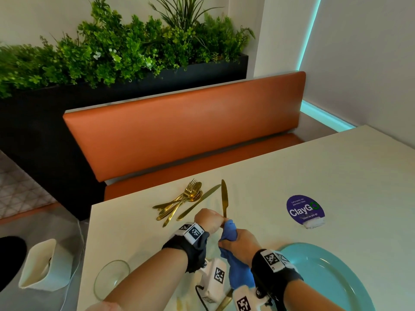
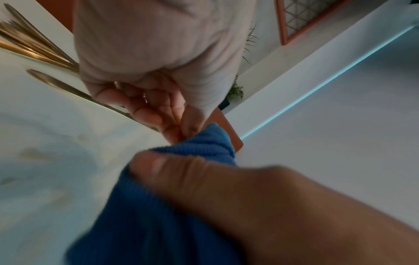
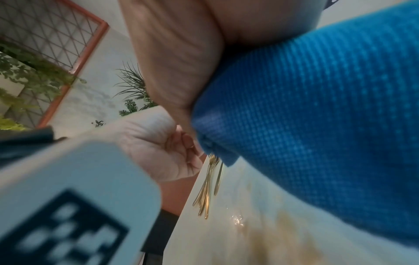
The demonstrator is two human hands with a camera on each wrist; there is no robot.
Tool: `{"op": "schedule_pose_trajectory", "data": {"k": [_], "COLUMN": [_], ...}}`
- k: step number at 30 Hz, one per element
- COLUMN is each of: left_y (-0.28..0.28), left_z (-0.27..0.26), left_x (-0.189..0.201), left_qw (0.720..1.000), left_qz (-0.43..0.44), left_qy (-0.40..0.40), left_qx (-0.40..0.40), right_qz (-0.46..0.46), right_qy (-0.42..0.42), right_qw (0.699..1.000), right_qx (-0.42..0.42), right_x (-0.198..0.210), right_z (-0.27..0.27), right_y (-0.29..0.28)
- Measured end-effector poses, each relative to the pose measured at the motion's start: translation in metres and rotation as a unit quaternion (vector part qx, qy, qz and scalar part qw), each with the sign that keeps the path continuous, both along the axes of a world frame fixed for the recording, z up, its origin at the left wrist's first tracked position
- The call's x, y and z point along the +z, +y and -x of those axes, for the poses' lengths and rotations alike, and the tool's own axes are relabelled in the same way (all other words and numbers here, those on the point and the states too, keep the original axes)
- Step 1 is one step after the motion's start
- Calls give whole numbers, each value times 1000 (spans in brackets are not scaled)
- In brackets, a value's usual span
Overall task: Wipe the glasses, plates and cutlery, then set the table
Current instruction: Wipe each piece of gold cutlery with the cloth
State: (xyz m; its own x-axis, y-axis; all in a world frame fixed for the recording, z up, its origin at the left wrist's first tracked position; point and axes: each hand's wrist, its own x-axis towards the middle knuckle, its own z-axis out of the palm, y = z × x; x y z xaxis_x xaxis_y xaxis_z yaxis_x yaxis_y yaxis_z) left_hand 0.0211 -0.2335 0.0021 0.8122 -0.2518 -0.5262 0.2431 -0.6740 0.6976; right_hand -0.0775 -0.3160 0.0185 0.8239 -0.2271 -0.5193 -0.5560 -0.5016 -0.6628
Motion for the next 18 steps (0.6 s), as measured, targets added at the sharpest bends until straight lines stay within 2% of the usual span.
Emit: {"op": "schedule_pose_trajectory", "data": {"k": [3,5,6,8,11,14,18], "left_y": [3,10,12,14,10,7,4], "left_z": [-28,-52,-62,-76,-90,-96,-97], "left_x": [-3,-5,-7,-17,-40,-58,-67], "left_qw": [1000,996,987,950,896,850,835], "left_qz": [-12,-64,-117,-238,-343,-407,-411], "left_qy": [-25,-57,-90,-151,-192,-240,-301], "left_qx": [6,-26,-64,-138,-206,-233,-208], "right_qz": [50,57,45,44,50,45,53], "right_qy": [30,25,17,1,-17,-25,-10], "right_qw": [994,993,995,998,999,997,994], "right_qx": [88,101,84,39,-2,-51,-94], "right_x": [2,-1,-4,-3,-3,-11,-20], "right_z": [1,4,4,3,0,2,10], "right_y": [2,-1,-6,-19,-43,-62,-76]}}
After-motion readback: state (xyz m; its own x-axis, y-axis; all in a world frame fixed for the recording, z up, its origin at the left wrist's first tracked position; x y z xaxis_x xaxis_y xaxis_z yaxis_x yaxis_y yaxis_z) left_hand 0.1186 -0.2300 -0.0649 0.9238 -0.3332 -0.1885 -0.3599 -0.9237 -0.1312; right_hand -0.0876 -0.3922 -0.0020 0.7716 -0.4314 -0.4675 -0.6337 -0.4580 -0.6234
